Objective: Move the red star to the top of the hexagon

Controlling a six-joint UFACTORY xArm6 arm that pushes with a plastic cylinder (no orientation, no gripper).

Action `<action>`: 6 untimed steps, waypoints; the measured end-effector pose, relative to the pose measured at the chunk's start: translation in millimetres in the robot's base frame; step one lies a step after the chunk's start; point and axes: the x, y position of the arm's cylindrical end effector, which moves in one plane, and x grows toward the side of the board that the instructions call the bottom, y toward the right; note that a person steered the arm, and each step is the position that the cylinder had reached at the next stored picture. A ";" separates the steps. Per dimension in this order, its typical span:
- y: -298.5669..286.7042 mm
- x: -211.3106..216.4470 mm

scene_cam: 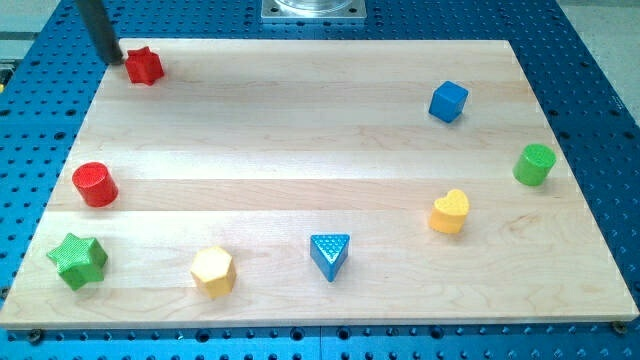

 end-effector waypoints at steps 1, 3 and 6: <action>47.8 39.9; 46.1 30.6; 149.7 105.0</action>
